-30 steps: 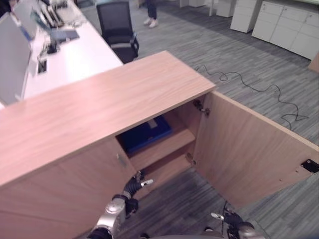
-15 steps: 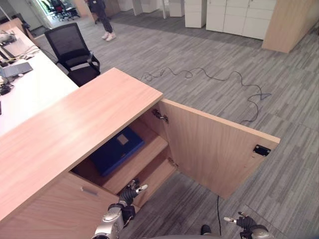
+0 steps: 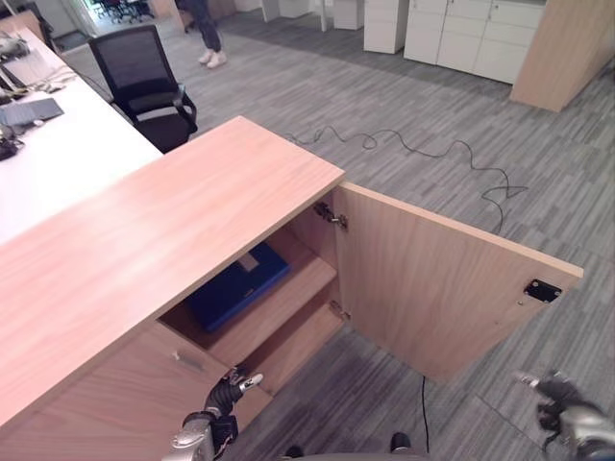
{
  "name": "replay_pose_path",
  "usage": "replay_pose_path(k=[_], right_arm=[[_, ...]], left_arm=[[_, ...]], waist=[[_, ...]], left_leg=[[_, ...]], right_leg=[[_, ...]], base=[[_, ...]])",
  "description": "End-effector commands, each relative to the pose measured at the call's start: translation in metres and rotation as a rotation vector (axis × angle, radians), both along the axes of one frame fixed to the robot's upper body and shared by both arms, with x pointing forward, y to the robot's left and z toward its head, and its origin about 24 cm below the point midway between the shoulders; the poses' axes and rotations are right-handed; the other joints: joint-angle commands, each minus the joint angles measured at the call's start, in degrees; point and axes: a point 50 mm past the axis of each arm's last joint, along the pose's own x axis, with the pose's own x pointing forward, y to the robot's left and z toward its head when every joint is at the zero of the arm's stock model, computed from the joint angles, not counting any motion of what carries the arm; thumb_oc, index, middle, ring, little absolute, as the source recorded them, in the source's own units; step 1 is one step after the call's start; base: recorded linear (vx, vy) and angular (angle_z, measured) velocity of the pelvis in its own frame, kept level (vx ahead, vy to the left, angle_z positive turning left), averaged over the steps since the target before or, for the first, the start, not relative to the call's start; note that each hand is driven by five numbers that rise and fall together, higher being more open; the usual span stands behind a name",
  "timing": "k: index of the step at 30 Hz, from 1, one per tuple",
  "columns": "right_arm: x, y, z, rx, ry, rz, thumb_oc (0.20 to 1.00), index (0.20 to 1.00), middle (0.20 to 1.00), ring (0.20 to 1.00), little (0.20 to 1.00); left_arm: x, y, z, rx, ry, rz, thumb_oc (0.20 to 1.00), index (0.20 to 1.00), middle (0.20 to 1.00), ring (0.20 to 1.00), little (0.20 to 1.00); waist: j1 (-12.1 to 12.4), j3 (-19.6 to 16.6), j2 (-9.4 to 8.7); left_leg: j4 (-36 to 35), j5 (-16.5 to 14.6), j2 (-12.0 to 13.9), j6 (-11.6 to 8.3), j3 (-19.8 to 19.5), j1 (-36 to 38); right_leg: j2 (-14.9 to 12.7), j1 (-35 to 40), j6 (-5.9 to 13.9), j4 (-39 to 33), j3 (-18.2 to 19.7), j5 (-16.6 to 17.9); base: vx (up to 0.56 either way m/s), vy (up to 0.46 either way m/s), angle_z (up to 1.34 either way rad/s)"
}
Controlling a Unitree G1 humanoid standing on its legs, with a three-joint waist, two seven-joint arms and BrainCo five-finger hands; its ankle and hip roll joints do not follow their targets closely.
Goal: Put the empty folder in the office cabinet
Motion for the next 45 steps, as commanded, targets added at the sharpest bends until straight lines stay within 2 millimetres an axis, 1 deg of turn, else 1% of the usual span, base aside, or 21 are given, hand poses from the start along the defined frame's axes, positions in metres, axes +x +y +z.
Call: replay_pose_path(k=[1, 6, 7, 12, 14, 16, 19, 20, 22, 23, 24, 25, 26, 27, 28, 29, 30, 32, 36, 40, 45], right_arm=[[0.020, 0.002, 0.009, -0.007, -0.064, -0.009, 1.000, 1.000, 1.000, 1.000, 1.000], [0.040, -0.002, 0.029, -0.048, -0.099, 0.024, 1.000, 1.000, 1.000, 1.000, 1.000], [0.052, -0.004, 0.043, -0.068, -0.142, 0.025, 1.000, 1.000, 1.000, 1.000, 1.000], [0.083, -0.009, 0.084, -0.117, -0.267, 0.041, 1.000, 1.000, 1.000, 1.000, 1.000], [0.097, -0.006, 0.101, -0.121, -0.344, 0.048, 1.000, 1.000, 1.000, 1.000, 1.000], [0.111, 0.002, 0.111, -0.112, -0.392, 0.082, 1.000, 1.000, 1.000, 1.000, 1.000], [0.120, 0.011, 0.112, -0.094, -0.415, 0.106, 1.000, 1.000, 1.000, 1.000, 1.000], [0.130, 0.024, 0.108, -0.060, -0.434, 0.144, 1.000, 1.000, 1.000, 1.000, 1.000], [0.130, 0.024, 0.108, -0.060, -0.434, 0.144, 1.000, 1.000, 1.000, 1.000, 1.000], [0.137, 0.046, 0.090, -0.019, -0.401, 0.222, 1.000, 1.000, 1.000, 1.000, 1.000], [0.138, 0.055, 0.082, -0.005, -0.381, 0.252, 1.000, 1.000, 1.000, 1.000, 1.000], [0.138, 0.055, 0.082, -0.005, -0.381, 0.252, 1.000, 1.000, 1.000, 1.000, 1.000], [0.138, 0.074, 0.062, 0.033, -0.333, 0.321, 1.000, 1.000, 1.000, 1.000, 1.000], [0.138, 0.075, 0.061, 0.033, -0.332, 0.321, 1.000, 1.000, 1.000, 1.000, 1.000], [0.136, 0.083, 0.052, 0.050, -0.313, 0.349, 1.000, 1.000, 1.000, 1.000, 1.000], [0.132, 0.104, 0.034, 0.083, -0.275, 0.426, 1.000, 1.000, 1.000, 1.000, 1.000], [0.121, 0.126, 0.013, 0.108, -0.211, 0.547, 1.000, 1.000, 1.000, 1.000, 1.000], [0.116, 0.131, 0.007, 0.114, -0.194, 0.582, 1.000, 1.000, 1.000, 1.000, 1.000], [0.092, 0.148, -0.014, 0.128, -0.106, 0.717, 1.000, 1.000, 1.000, 1.000, 1.000], [0.070, 0.167, -0.029, 0.170, -0.058, 0.823, 1.000, 1.000, 1.000, 1.000, 1.000], [0.054, 0.188, -0.033, 0.229, -0.060, 0.924, 1.000, 1.000, 1.000, 1.000, 1.000]], left_arm=[[0.021, 0.002, 0.009, 0.023, -0.074, -0.034, 1.000, 1.000, 1.000, 1.000, 1.000], [0.014, 0.002, 0.004, 0.038, -0.039, -0.056, 1.000, 1.000, 1.000, 1.000, 1.000], [0.009, 0.002, 0.002, 0.042, -0.018, -0.076, 1.000, 1.000, 1.000, 1.000, 1.000], [-0.003, 0.002, -0.003, 0.045, 0.022, -0.101, 1.000, 1.000, 1.000, 1.000, 1.000], [-0.007, 0.001, -0.004, 0.038, 0.030, -0.105, 1.000, 1.000, 1.000, 1.000, 1.000], [-0.010, 0.000, -0.005, 0.040, 0.039, -0.110, 1.000, 1.000, 1.000, 1.000, 1.000], [-0.013, 0.000, -0.006, 0.039, 0.047, -0.110, 1.000, 1.000, 1.000, 1.000, 1.000], [-0.014, -0.001, -0.007, 0.041, 0.052, -0.114, 1.000, 1.000, 1.000, 1.000, 1.000], [-0.014, -0.001, -0.007, 0.041, 0.052, -0.113, 1.000, 1.000, 1.000, 1.000, 1.000], [-0.013, -0.002, -0.007, 0.041, 0.048, -0.114, 1.000, 1.000, 1.000, 1.000, 1.000], [-0.013, -0.002, -0.007, 0.041, 0.051, -0.112, 1.000, 1.000, 1.000, 1.000, 1.000], [-0.013, -0.002, -0.007, 0.041, 0.051, -0.112, 1.000, 1.000, 1.000, 1.000, 1.000], [-0.013, -0.003, -0.008, 0.044, 0.054, -0.109, 1.000, 1.000, 1.000, 1.000, 1.000], [-0.013, -0.002, -0.008, 0.045, 0.054, -0.109, 1.000, 1.000, 1.000, 1.000, 1.000], [-0.014, -0.003, -0.008, 0.042, 0.056, -0.102, 1.000, 1.000, 1.000, 1.000, 1.000], [-0.013, -0.002, -0.008, 0.041, 0.054, -0.083, 1.000, 1.000, 1.000, 1.000, 1.000], [-0.010, 0.000, -0.007, 0.042, 0.043, -0.048, 1.000, 1.000, 1.000, 1.000, 1.000], [-0.009, 0.002, -0.007, 0.046, 0.039, -0.036, 1.000, 1.000, 1.000, 1.000, 1.000], [-0.008, 0.008, -0.006, 0.057, 0.036, -0.003, 1.000, 1.000, 1.000, 1.000, 1.000], [-0.008, 0.013, -0.006, 0.070, 0.039, 0.012, 1.000, 1.000, 1.000, 1.000, 1.000], [-0.009, 0.018, -0.005, 0.082, 0.038, 0.025, 1.000, 1.000, 1.000, 1.000, 1.000]], waist=[[2.0, -1.5, -4.87], [2.6, -2.0, -4.98], [3.0, -2.2, -4.99], [3.7, -2.5, -4.94], [4.0, -2.5, -4.89], [4.2, -2.5, -4.86], [4.3, -2.5, -4.74], [4.6, -2.4, -4.70], [4.5, -2.4, -4.72], [4.9, -2.3, -4.68], [4.9, -2.3, -4.70], [4.9, -2.3, -4.70], [5.0, -2.1, -4.72], [4.9, -2.1, -4.76], [4.9, -2.1, -4.78], [4.6, -2.0, -4.81], [4.4, -1.8, -4.90], [4.2, -1.7, -4.99], [3.8, -1.5, -5.23], [3.7, -1.2, -5.59], [3.8, -0.9, -5.80]], left_leg=[[1.2, -0.5, -0.5, -1.81, -1.3, 0.2], [1.0, -0.6, -0.5, -1.77, -1.5, 0.3], [1.0, -0.6, -0.5, -1.79, -1.6, 0.3], [1.2, -0.4, -0.5, -1.86, -2.1, 0.3], [1.2, -0.3, -0.5, -1.90, -2.3, 0.2], [1.2, -0.3, -0.6, -1.90, -2.6, 0.1], [1.2, -0.2, -0.6, -1.91, -2.7, 0.0], [1.2, -0.1, -0.6, -1.93, -3.0, -0.3], [1.2, -0.1, -0.6, -1.93, -3.0, -0.3], [1.2, 0.1, -0.6, -1.92, -3.6, -0.6], [1.2, 0.1, -0.6, -1.91, -3.8, -0.6], [1.2, 0.1, -0.6, -1.91, -3.8, -0.6], [1.3, 0.2, -0.5, -1.92, -4.1, -0.7], [1.3, 0.2, -0.5, -1.92, -4.2, -0.7], [1.3, 0.2, -0.4, -1.94, -4.3, -0.7], [1.3, 0.3, -0.4, -1.99, -4.5, -0.8], [1.2, 0.5, -0.3, -2.07, -4.8, -1.1], [1.1, 0.6, -0.3, -2.13, -4.8, -1.2], [1.0, 0.8, -0.1, -2.31, -5.1, -1.5], [0.7, 1.5, 0.1, -2.63, -6.0, -2.4], [0.7, 1.8, 0.5, -2.85, -6.3, -2.8]], right_leg=[[-1.6, 0.6, 3.59, 0.8, -3.8, -2.2], [-1.5, 0.7, 3.61, 0.8, -4.1, -2.1], [-1.5, 0.9, 3.64, 0.7, -4.2, -2.2], [-1.5, 1.3, 3.54, 0.6, -4.3, -2.3], [-1.5, 1.4, 3.50, 0.6, -4.4, -2.3], [-1.4, 1.4, 3.44, 0.6, -4.5, -2.4], [-1.5, 1.5, 3.38, 0.6, -4.7, -2.4], [-1.4, 1.5, 3.33, 0.5, -4.8, -2.5], [-1.4, 1.5, 3.33, 0.5, -4.8, -2.5], [-1.4, 1.4, 3.13, 0.6, -5.0, -2.5], [-1.3, 1.5, 3.04, 0.6, -5.0, -2.6], [-1.3, 1.5, 3.04, 0.6, -5.0, -2.6], [-1.2, 1.5, 2.87, 0.7, -5.1, -2.6], [-1.2, 1.5, 2.87, 0.6, -5.2, -2.7], [-1.2, 1.6, 2.78, 0.6, -5.1, -2.7], [-1.1, 1.6, 2.61, 0.6, -5.2, -2.8], [-0.9, 1.4, 2.45, 0.5, -5.2, -2.8], [-0.9, 1.4, 2.41, 0.5, -5.2, -2.8], [-0.7, 1.3, 2.24, 0.5, -5.5, -3.0], [-0.8, 1.0, 2.27, 0.5, -6.6, -3.1], [-0.6, 0.9, 2.26, 0.5, -6.9, -3.2]], base=[[0.00, 0.000, 0.00], [0.00, 0.000, 0.01], [0.00, 0.000, 0.00], [0.00, 0.000, 0.00], [-0.01, 0.002, 0.02], [-0.01, 0.001, 0.02], [0.00, 0.000, 0.00], [0.00, 0.000, 0.00], [-0.01, -0.001, 0.02], [-0.01, -0.005, 0.03], [-0.01, -0.005, 0.06], [-0.01, -0.009, 0.08], [-0.01, -0.006, 0.12], [-0.01, -0.009, 0.12], [0.00, -0.009, 0.07], [-0.02, -0.024, 0.04], [0.00, 0.000, 0.00], [-0.02, -0.020, 0.07], [-0.02, -0.026, 0.06], [-0.03, -0.040, 0.05], [-0.01, -0.043, 0.12]])
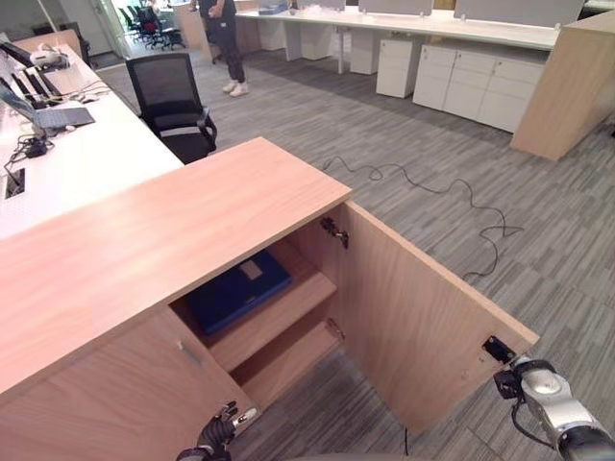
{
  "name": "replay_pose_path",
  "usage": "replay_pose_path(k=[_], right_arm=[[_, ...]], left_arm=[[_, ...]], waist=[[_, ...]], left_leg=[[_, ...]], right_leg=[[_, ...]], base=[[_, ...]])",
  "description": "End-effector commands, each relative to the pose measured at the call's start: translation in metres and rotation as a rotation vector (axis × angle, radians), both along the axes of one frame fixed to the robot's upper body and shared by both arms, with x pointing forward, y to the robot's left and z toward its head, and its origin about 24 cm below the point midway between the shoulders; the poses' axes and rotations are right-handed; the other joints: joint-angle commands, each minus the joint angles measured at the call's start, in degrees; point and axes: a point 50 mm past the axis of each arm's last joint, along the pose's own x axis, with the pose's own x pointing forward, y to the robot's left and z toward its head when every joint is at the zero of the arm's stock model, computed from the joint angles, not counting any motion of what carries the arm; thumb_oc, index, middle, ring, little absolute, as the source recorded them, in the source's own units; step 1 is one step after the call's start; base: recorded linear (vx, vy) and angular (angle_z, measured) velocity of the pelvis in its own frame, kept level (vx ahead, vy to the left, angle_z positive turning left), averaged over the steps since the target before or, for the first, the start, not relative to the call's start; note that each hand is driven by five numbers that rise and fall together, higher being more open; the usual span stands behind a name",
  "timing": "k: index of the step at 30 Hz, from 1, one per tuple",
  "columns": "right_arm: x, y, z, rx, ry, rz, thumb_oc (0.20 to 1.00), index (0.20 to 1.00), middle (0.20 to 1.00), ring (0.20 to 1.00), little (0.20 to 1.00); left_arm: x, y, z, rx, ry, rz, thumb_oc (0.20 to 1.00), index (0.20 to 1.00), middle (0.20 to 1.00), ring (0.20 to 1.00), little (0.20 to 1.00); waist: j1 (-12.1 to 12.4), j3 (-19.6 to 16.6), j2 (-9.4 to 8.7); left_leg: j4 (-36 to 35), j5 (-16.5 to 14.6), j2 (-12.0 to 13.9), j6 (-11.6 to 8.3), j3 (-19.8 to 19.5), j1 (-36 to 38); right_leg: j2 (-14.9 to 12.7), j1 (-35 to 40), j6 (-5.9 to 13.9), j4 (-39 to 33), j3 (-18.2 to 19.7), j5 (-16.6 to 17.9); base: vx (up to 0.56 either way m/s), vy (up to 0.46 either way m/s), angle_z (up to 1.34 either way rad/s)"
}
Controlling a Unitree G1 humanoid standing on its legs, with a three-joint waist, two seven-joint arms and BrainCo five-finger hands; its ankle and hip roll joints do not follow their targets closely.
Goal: Put the empty folder in the office cabinet
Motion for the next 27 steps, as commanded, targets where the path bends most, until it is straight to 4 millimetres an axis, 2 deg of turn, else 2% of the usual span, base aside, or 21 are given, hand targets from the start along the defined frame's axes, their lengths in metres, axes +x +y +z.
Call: replay_pose_path(k=[1, 4, 5, 9, 10, 12, 14, 17, 18, 19, 20, 22, 24, 27], right_arm=[[0.027, 0.083, -0.010, 0.161, -0.019, 0.267, 1.000, 1.000, 1.000, 1.000, 1.000], [0.022, 0.099, -0.007, 0.187, -0.019, 0.369, 1.000, 1.000, 1.000, 1.000, 1.000], [0.024, 0.109, -0.003, 0.209, -0.030, 0.416, 1.000, 1.000, 1.000, 1.000, 1.000], [0.037, 0.128, 0.007, 0.234, -0.083, 0.469, 1.000, 1.000, 1.000, 1.000, 1.000], [0.045, 0.135, 0.012, 0.241, -0.115, 0.475, 1.000, 1.000, 1.000, 1.000, 1.000], [0.053, 0.146, 0.016, 0.254, -0.142, 0.488, 1.000, 1.000, 1.000, 1.000, 1.000], [0.058, 0.156, 0.022, 0.275, -0.174, 0.501, 1.000, 1.000, 1.000, 1.000, 1.000], [0.064, 0.168, 0.031, 0.301, -0.221, 0.517, 1.000, 1.000, 1.000, 1.000, 1.000], [0.065, 0.170, 0.032, 0.305, -0.223, 0.519, 1.000, 1.000, 1.000, 1.000, 1.000], [0.065, 0.170, 0.032, 0.304, -0.224, 0.518, 1.000, 1.000, 1.000, 1.000, 1.000], [0.069, 0.178, 0.039, 0.323, -0.255, 0.533, 1.000, 1.000, 1.000, 1.000, 1.000], [0.070, 0.182, 0.038, 0.334, -0.258, 0.522, 1.000, 1.000, 1.000, 1.000, 1.000], [0.070, 0.184, 0.037, 0.348, -0.258, 0.514, 1.000, 1.000, 1.000, 1.000, 1.000], [0.074, 0.190, 0.039, 0.371, -0.271, 0.490, 1.000, 1.000, 1.000, 1.000, 1.000]], left_arm=[[0.038, 0.014, 0.015, 0.070, -0.113, -0.047, 1.000, 1.000, 1.000, 1.000, 1.000], [0.038, 0.018, 0.016, 0.075, -0.116, -0.037, 1.000, 1.000, 1.000, 1.000, 1.000], [0.040, 0.020, 0.016, 0.080, -0.115, -0.035, 1.000, 1.000, 1.000, 1.000, 1.000], [0.049, 0.019, 0.019, 0.086, -0.140, -0.022, 1.000, 1.000, 1.000, 1.000, 1.000], [0.057, 0.016, 0.021, 0.081, -0.159, -0.025, 1.000, 1.000, 1.000, 1.000, 1.000], [0.058, 0.014, 0.021, 0.081, -0.153, -0.036, 1.000, 1.000, 1.000, 1.000, 1.000], [0.055, 0.014, 0.018, 0.089, -0.127, -0.048, 1.000, 1.000, 1.000, 1.000, 1.000], [0.052, 0.016, 0.016, 0.113, -0.101, -0.068, 1.000, 1.000, 1.000, 1.000, 1.000], [0.050, 0.014, 0.016, 0.113, -0.097, -0.082, 1.000, 1.000, 1.000, 1.000, 1.000], [0.051, 0.014, 0.016, 0.113, -0.097, -0.083, 1.000, 1.000, 1.000, 1.000, 1.000], [0.044, 0.018, 0.014, 0.131, -0.068, -0.091, 1.000, 1.000, 1.000, 1.000, 1.000], [0.041, 0.024, 0.014, 0.150, -0.054, -0.098, 1.000, 1.000, 1.000, 1.000, 1.000], [0.039, 0.027, 0.014, 0.161, -0.044, -0.102, 1.000, 1.000, 1.000, 1.000, 1.000], [0.037, 0.041, 0.017, 0.204, -0.034, -0.100, 1.000, 1.000, 1.000, 1.000, 1.000]], waist=[[3.2, 3.6, -3.73], [3.6, 4.1, -3.84], [3.9, 4.6, -4.01], [4.8, 6.4, -4.49], [4.5, 7.2, -4.97], [3.7, 7.0, -5.17], [3.3, 6.8, -5.15], [3.2, 6.2, -5.25], [3.3, 6.0, -5.07], [3.2, 6.2, -5.15], [4.2, 5.6, -5.33], [5.3, 6.0, -6.41], [5.9, 5.9, -6.85], [8.5, 6.2, -8.17]], left_leg=[[1.0, 0.4, -1.5, -1.75, -1.4, 0.6], [1.1, 0.7, -1.2, -2.05, -1.5, 0.3], [1.4, 1.0, -1.2, -2.21, -1.8, -0.2], [5.2, 1.6, -0.5, -3.25, -1.0, -3.8], [8.7, 2.2, 1.1, -3.53, 3.4, -6.4], [11.1, 1.7, 3.6, -3.38, 9.5, -6.6], [13.3, 0.5, 4.5, -3.34, 12.7, -5.9], [14.6, -1.8, 3.8, -2.67, 15.2, -5.2], [14.0, -2.8, 3.3, -3.10, 14.2, -4.6], [14.0, -1.7, 3.2, -2.40, 15.2, -5.1], [11.6, -3.5, 1.7, -2.33, 13.2, -4.1], [11.5, -2.6, 0.9, -1.01, 13.2, -5.0], [11.0, -3.8, 0.6, -1.13, 11.8, -4.5], [8.9, -4.3, -1.4, 0.89, 9.5, -4.5]], right_leg=[[-2.7, 0.8, 3.07, 0.5, -2.6, -3.1], [-2.7, 0.8, 2.97, 0.5, -2.8, -3.3], [-2.8, 0.7, 3.00, 0.5, -3.1, -3.2], [-4.0, 0.4, 3.13, 0.5, -5.2, -3.1], [-5.4, 0.3, 3.16, 0.5, -7.3, -3.1], [-6.0, 0.6, 2.74, 0.5, -9.8, -3.3], [-6.0, 1.6, 1.99, 0.5, -11.8, -3.7], [-6.5, 2.0, 1.19, 1.0, -15.1, -3.9], [-6.0, 2.7, 1.24, 1.2, -14.9, -4.8], [-6.4, 2.3, 0.95, 1.3, -16.2, -3.8], [-5.7, 2.9, 1.44, 1.4, -15.8, -4.2], [-6.7, 2.4, 1.40, 3.4, -18.0, -3.3], [-6.6, 2.8, 1.93, 4.3, -17.1, -4.5], [-8.1, 0.8, 3.06, 9.8, -18.0, -5.4]], base=[[0.00, -0.039, 0.15], [-0.01, -0.048, 0.07], [-0.02, -0.054, 0.12], [-0.09, -0.006, 0.28], [-0.16, 0.035, 0.60], [-0.08, 0.017, 1.04], [-0.01, 0.011, 1.13], [0.01, 0.040, 0.84], [0.01, 0.065, 1.02], [0.11, 0.072, 0.85], [-0.04, 0.101, 0.87], [0.03, 0.111, 0.63], [0.09, 0.061, 0.50], [0.00, 0.128, 0.45]])
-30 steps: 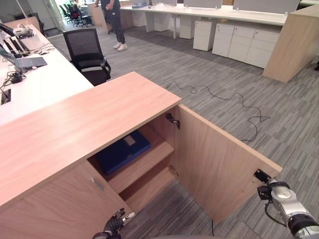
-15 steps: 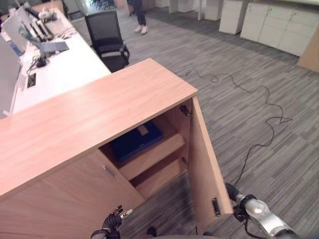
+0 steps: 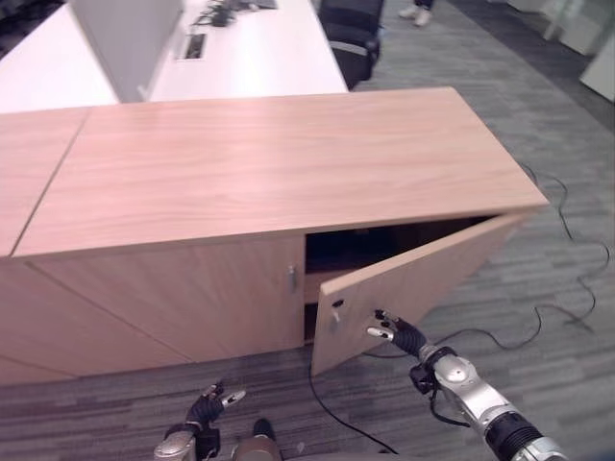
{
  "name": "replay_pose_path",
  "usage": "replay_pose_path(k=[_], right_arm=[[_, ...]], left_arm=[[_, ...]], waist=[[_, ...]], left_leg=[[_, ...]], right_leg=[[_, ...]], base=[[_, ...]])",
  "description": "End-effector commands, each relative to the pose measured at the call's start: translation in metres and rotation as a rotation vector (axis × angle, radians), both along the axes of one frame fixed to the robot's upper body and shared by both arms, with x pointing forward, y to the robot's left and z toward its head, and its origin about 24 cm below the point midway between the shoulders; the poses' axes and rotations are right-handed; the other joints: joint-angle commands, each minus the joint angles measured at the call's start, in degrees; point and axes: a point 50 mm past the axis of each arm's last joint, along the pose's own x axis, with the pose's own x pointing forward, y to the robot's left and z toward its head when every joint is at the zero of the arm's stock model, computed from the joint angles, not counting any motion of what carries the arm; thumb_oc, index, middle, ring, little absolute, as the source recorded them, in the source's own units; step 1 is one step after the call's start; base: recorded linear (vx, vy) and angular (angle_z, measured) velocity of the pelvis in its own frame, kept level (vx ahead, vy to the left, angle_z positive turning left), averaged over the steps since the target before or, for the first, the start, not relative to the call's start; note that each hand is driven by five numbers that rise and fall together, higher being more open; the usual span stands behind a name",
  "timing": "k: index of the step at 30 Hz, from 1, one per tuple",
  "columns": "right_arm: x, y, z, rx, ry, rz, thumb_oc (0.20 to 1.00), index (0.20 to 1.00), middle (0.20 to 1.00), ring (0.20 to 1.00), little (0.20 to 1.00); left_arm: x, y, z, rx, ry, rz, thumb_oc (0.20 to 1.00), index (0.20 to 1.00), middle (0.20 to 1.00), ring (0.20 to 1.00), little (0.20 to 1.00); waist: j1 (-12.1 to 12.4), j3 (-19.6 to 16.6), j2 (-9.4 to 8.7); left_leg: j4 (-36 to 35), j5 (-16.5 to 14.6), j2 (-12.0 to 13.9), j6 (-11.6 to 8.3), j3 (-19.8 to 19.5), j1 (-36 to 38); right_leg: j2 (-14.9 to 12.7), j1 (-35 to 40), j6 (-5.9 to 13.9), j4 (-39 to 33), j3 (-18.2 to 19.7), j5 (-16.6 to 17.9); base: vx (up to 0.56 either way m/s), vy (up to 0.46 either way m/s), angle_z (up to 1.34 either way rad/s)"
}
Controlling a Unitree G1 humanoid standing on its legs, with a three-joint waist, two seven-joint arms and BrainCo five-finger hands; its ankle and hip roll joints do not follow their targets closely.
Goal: Put the empty folder in the office cabinet
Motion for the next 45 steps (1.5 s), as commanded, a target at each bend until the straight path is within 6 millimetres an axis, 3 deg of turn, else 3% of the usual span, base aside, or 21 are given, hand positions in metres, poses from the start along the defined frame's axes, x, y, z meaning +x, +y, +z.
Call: replay_pose_path(k=[1, 4, 5, 6, 9, 11, 15, 16, 17, 20, 23, 28, 31, 32, 34, 36, 37, 38, 39, 43, 45], right_arm=[[0.035, 0.038, 0.044, 0.128, -0.215, 0.081, 1.000, 1.000, 1.000, 1.000, 1.000], [0.042, 0.038, 0.047, 0.144, -0.225, 0.041, 1.000, 1.000, 1.000, 1.000, 1.000], [0.049, 0.034, 0.051, 0.157, -0.245, -0.007, 1.000, 1.000, 1.000, 1.000, 1.000], [0.052, 0.031, 0.055, 0.164, -0.262, -0.027, 1.000, 1.000, 1.000, 1.000, 1.000], [0.063, 0.004, 0.062, 0.144, -0.301, -0.156, 1.000, 1.000, 1.000, 1.000, 1.000], [0.075, -0.019, 0.072, 0.120, -0.336, -0.255, 1.000, 1.000, 1.000, 1.000, 1.000], [0.092, -0.053, 0.090, 0.101, -0.387, -0.410, 1.000, 1.000, 1.000, 1.000, 1.000], [0.092, -0.053, 0.090, 0.101, -0.387, -0.410, 1.000, 1.000, 1.000, 1.000, 1.000], [0.106, -0.083, 0.109, 0.079, -0.425, -0.538, 1.000, 1.000, 1.000, 1.000, 1.000], [0.114, -0.107, 0.127, 0.059, -0.462, -0.629, 1.000, 1.000, 1.000, 1.000, 1.000], [0.113, -0.121, 0.129, 0.055, -0.457, -0.687, 1.000, 1.000, 1.000, 1.000, 1.000], [0.107, -0.120, 0.117, 0.060, -0.417, -0.692, 1.000, 1.000, 1.000, 1.000, 1.000], [0.092, -0.111, 0.086, 0.063, -0.327, -0.675, 1.000, 1.000, 1.000, 1.000, 1.000], [0.092, -0.111, 0.086, 0.063, -0.327, -0.675, 1.000, 1.000, 1.000, 1.000, 1.000], [0.069, -0.099, 0.052, 0.092, -0.235, -0.667, 1.000, 1.000, 1.000, 1.000, 1.000], [0.035, -0.086, 0.010, 0.090, -0.094, -0.656, 1.000, 1.000, 1.000, 1.000, 1.000], [0.003, -0.078, -0.021, 0.067, 0.040, -0.642, 1.000, 1.000, 1.000, 1.000, 1.000], [0.003, -0.078, -0.022, 0.066, 0.041, -0.642, 1.000, 1.000, 1.000, 1.000, 1.000], [-0.031, -0.073, -0.049, 0.009, 0.178, -0.616, 1.000, 1.000, 1.000, 1.000, 1.000], [-0.088, -0.068, -0.083, -0.081, 0.393, -0.563, 1.000, 1.000, 1.000, 1.000, 1.000], [-0.101, -0.071, -0.090, -0.081, 0.446, -0.603, 1.000, 1.000, 1.000, 1.000, 1.000]], left_arm=[[0.011, 0.004, 0.006, 0.046, -0.029, -0.053, 1.000, 1.000, 1.000, 1.000, 1.000], [0.008, 0.009, 0.007, 0.064, -0.024, -0.060, 1.000, 1.000, 1.000, 1.000, 1.000], [0.008, 0.010, 0.008, 0.072, -0.028, -0.069, 1.000, 1.000, 1.000, 1.000, 1.000], [0.010, 0.010, 0.008, 0.076, -0.031, -0.073, 1.000, 1.000, 1.000, 1.000, 1.000], [0.012, 0.007, 0.009, 0.073, -0.036, -0.104, 1.000, 1.000, 1.000, 1.000, 1.000], [0.013, 0.009, 0.010, 0.075, -0.039, -0.115, 1.000, 1.000, 1.000, 1.000, 1.000], [0.010, 0.009, 0.010, 0.070, -0.029, -0.145, 1.000, 1.000, 1.000, 1.000, 1.000], [0.010, 0.009, 0.010, 0.070, -0.029, -0.145, 1.000, 1.000, 1.000, 1.000, 1.000], [0.007, 0.008, 0.010, 0.054, -0.030, -0.143, 1.000, 1.000, 1.000, 1.000, 1.000], [0.006, 0.006, 0.009, 0.039, -0.029, -0.139, 1.000, 1.000, 1.000, 1.000, 1.000], [0.004, -0.001, 0.006, 0.018, -0.021, -0.131, 1.000, 1.000, 1.000, 1.000, 1.000], [0.002, -0.006, 0.003, 0.014, -0.012, -0.129, 1.000, 1.000, 1.000, 1.000, 1.000], [-0.001, -0.009, 0.000, 0.006, -0.001, -0.113, 1.000, 1.000, 1.000, 1.000, 1.000], [-0.001, -0.009, 0.000, 0.006, -0.001, -0.113, 1.000, 1.000, 1.000, 1.000, 1.000], [-0.004, -0.011, -0.003, 0.009, 0.013, -0.081, 1.000, 1.000, 1.000, 1.000, 1.000], [-0.003, -0.016, -0.005, 0.000, 0.014, -0.066, 1.000, 1.000, 1.000, 1.000, 1.000], [-0.004, -0.019, -0.007, -0.003, 0.021, -0.060, 1.000, 1.000, 1.000, 1.000, 1.000], [-0.005, -0.019, -0.007, -0.003, 0.022, -0.060, 1.000, 1.000, 1.000, 1.000, 1.000], [-0.006, -0.022, -0.009, -0.008, 0.030, -0.058, 1.000, 1.000, 1.000, 1.000, 1.000], [-0.015, -0.026, -0.014, -0.006, 0.071, -0.071, 1.000, 1.000, 1.000, 1.000, 1.000], [-0.016, -0.028, -0.016, -0.005, 0.084, -0.075, 1.000, 1.000, 1.000, 1.000, 1.000]], waist=[[2.5, 0.8, 0.54], [3.8, 1.5, 0.61], [4.1, 2.2, 1.21], [4.1, 2.6, 1.52], [2.8, 2.0, 2.26], [2.4, 1.8, 2.51], [3.0, 0.7, 2.14], [3.0, 0.7, 2.14], [4.0, 0.2, 2.44], [4.8, -0.2, 2.76], [4.8, -0.5, 3.09], [4.6, -0.7, 3.17], [4.1, -0.9, 3.37], [4.1, -0.9, 3.37], [3.3, -0.9, 3.66], [2.2, -1.0, 4.00], [1.3, -1.2, 4.32], [1.3, -1.2, 4.32], [0.3, -1.3, 4.65], [-1.1, -1.3, 5.27], [-1.8, -1.2, 5.45]], left_leg=[[0.7, -2.9, 1.9, -0.79, -3.9, 0.7], [-0.5, -2.4, 0.2, 1.66, -4.5, 0.7], [-1.4, -2.5, -0.7, 2.61, -6.4, 1.3], [-1.9, -2.4, -0.9, 2.80, -7.6, 1.5], [-4.2, -2.0, -2.6, 2.42, -13.2, 2.1], [-5.1, -1.9, -3.2, 2.04, -16.1, 2.5], [-5.6, -1.9, -3.7, 1.78, -18.3, 2.3], [-5.6, -1.9, -3.7, 1.78, -18.3, 2.3], [-5.8, -1.6, -3.5, 1.28, -19.9, 2.2], [-6.0, -1.3, -3.3, 0.72, -21.6, 2.0], [-6.1, -1.0, -3.0, 0.12, -23.6, 1.8], [-6.1, -0.9, -2.9, -0.21, -24.6, 1.8], [-6.1, -0.8, -2.6, -0.53, -24.8, 2.1], [-6.1, -0.8, -2.6, -0.53, -24.8, 2.1], [-6.2, -0.7, -2.1, -0.72, -24.4, 2.5], [-6.4, -0.8, -1.9, -0.85, -23.8, 2.9], [-6.4, -0.8, -1.7, -0.94, -23.2, 3.2], [-6.4, -0.9, -1.7, -0.95, -23.2, 3.2], [-6.5, -0.9, -1.6, -1.01, -22.7, 3.4], [-6.6, -1.0, -1.5, -1.10, -21.6, 4.0], [-6.7, -1.0, -1.4, -1.12, -21.0, 4.2]], right_leg=[[1.0, -5.5, 1.39, 10.0, 2.4, -4.5], [-2.1, -8.9, 4.17, 17.8, 2.3, -2.1], [-3.2, -11.5, 6.73, 23.6, 5.7, 0.8], [-2.4, -12.7, 7.20, 24.5, 8.8, 0.8], [2.5, -12.3, 5.62, 15.6, 19.9, -4.6], [3.2, -13.3, 4.85, 11.6, 25.4, -3.4], [2.9, -10.4, 4.25, 7.3, 23.7, -2.7], [2.9, -10.4, 4.25, 7.3, 23.7, -2.7], [3.0, -8.9, 4.04, 5.5, 22.7, -2.3], [3.5, -7.4, 3.51, 3.9, 21.6, -2.6], [4.4, -5.9, 2.86, 3.1, 19.5, -3.3], [4.9, -5.1, 2.24, 2.8, 18.5, -4.0], [5.5, -4.4, 1.86, 2.2, 18.1, -4.3], [5.5, -4.4, 1.86, 2.2, 18.1, -4.3], [5.7, -4.0, 1.55, 1.6, 18.2, -4.3], [5.7, -3.8, 1.51, 0.9, 18.5, -4.1], [5.7, -3.7, 1.51, 0.5, 19.0, -3.8], [5.7, -3.7, 1.51, 0.5, 19.0, -3.8], [5.7, -3.7, 1.56, 0.2, 19.3, -3.6], [5.5, -3.6, 1.67, -0.2, 20.1, -3.4], [5.4, -3.7, 1.73, -0.4, 20.6, -3.1]], base=[[-0.09, 0.156, 0.52], [-0.03, 0.176, 0.35], [0.05, 0.129, 0.41], [0.04, 0.074, 0.61], [0.13, 0.014, 0.72], [0.14, -0.025, 0.76], [0.08, -0.089, 0.66], [0.15, -0.146, 0.67], [0.13, -0.123, 0.72], [0.09, -0.106, 0.46], [0.04, -0.085, 0.40], [0.01, -0.038, 0.08], [-0.01, -0.035, 0.28], [-0.01, -0.028, 0.08], [-0.02, -0.031, -0.03], [-0.02, -0.016, 0.07], [0.00, 0.000, 0.00], [-0.02, 0.004, -0.07], [-0.01, 0.009, -0.14], [-0.02, 0.005, -0.16], [-0.03, 0.016, -0.18]])
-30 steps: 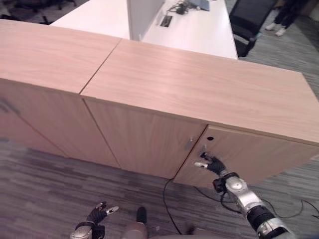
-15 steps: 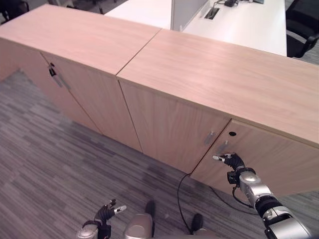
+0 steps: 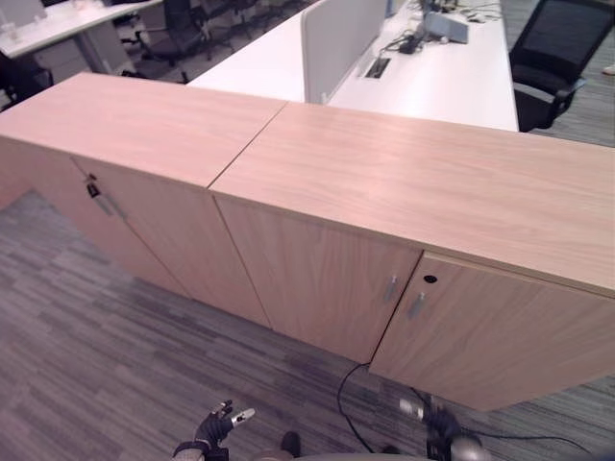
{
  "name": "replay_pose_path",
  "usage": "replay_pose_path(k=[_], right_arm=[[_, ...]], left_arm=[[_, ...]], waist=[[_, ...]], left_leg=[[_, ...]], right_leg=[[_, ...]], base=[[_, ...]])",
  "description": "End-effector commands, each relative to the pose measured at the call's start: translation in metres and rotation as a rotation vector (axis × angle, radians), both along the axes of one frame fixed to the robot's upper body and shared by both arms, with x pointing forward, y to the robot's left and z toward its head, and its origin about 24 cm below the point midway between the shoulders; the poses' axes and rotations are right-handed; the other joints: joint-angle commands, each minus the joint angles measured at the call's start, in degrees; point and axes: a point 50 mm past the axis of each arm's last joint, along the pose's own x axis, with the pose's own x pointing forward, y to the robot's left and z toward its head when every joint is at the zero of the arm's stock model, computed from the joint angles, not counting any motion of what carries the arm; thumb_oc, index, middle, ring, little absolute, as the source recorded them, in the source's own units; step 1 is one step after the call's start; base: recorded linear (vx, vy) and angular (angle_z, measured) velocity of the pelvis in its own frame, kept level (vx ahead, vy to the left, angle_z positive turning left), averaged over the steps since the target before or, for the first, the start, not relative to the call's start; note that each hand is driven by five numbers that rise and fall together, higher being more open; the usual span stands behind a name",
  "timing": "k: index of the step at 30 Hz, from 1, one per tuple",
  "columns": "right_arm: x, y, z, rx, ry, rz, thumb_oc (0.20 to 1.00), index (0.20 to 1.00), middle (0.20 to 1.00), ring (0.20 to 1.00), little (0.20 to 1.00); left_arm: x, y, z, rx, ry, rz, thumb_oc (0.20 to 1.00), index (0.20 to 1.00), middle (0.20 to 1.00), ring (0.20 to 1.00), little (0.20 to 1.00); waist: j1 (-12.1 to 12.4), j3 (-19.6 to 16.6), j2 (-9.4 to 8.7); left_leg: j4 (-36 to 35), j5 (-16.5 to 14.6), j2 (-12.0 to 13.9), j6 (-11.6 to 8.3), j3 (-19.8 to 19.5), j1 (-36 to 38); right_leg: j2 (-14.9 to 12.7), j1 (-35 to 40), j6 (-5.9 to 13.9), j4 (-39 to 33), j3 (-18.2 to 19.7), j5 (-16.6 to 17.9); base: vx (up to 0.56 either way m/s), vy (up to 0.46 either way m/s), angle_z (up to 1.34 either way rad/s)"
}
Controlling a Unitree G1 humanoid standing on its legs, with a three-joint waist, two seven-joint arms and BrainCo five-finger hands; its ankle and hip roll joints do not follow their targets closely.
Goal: Put the empty folder in the office cabinet
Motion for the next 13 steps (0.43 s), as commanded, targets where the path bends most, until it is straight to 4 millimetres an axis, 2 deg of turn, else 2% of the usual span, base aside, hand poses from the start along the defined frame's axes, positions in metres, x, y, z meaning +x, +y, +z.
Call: replay_pose_path(k=[1, 7, 13], right_arm=[[0.042, 0.000, 0.011, -0.006, -0.106, 0.039, 1.000, 1.000, 1.000, 1.000, 1.000], [0.026, -0.007, 0.005, -0.031, -0.032, 0.049, 1.000, 1.000, 1.000, 1.000, 1.000], [0.027, -0.009, 0.005, -0.039, -0.028, 0.050, 1.000, 1.000, 1.000, 1.000, 1.000]], left_arm=[[0.013, 0.006, 0.002, 0.051, -0.006, -0.045, 1.000, 1.000, 1.000, 1.000, 1.000], [0.011, 0.000, -0.001, 0.047, 0.011, -0.067, 1.000, 1.000, 1.000, 1.000, 1.000], [0.007, -0.003, -0.003, 0.045, 0.032, -0.074, 1.000, 1.000, 1.000, 1.000, 1.000]], waist=[[1.0, 1.7, -0.36], [-0.6, 2.0, 0.16], [-1.2, 2.0, 0.29]], left_leg=[[0.7, -3.6, 1.4, -1.77, 0.6, 1.2], [0.6, -3.8, 1.5, -1.82, 2.2, 2.0], [0.4, -3.9, 1.7, -1.80, 3.8, 2.6]], right_leg=[[0.0, 2.7, 2.58, 1.8, -0.8, -4.5], [-0.4, 2.4, 2.76, 1.4, 0.5, -3.8], [-0.6, 1.9, 3.02, 1.0, 1.6, -3.1]], base=[[-0.03, 0.018, -0.15], [-0.04, 0.013, -0.17], [-0.02, 0.015, -0.15]])
